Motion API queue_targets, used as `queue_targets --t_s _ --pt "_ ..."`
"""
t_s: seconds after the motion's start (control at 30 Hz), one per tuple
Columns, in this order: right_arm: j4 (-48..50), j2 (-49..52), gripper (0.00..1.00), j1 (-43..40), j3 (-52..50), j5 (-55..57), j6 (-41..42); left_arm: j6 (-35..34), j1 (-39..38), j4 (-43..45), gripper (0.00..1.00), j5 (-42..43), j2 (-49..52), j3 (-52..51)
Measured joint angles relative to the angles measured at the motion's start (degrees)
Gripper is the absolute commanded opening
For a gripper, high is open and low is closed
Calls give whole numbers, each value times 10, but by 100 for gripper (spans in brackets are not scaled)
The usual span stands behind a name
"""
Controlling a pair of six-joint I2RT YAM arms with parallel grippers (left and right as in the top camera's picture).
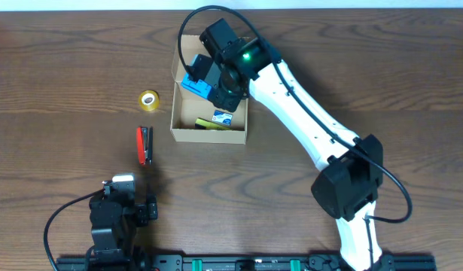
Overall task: Pack container
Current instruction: 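Carry the blue duster into the cardboard box and release it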
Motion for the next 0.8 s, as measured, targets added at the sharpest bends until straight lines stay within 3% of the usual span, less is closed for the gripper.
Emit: queue_targets --t_s 0.23,0.53,0.6,0.63,0.8 --pt "68 1 17 0 -96 -4 0 0 0 0 95 0 0 0" --pt "98 2 56 0 -130 -6 3 0 0 0 95 0 0 0" --pt "110 2 75 0 -130 -8 4 0 0 0 95 0 0 0" --pt "114 2 79 0 -130 -8 7 0 0 0 95 0 0 0" --pt "119 2 85 0 -129 -9 9 0 0 0 95 0 0 0"
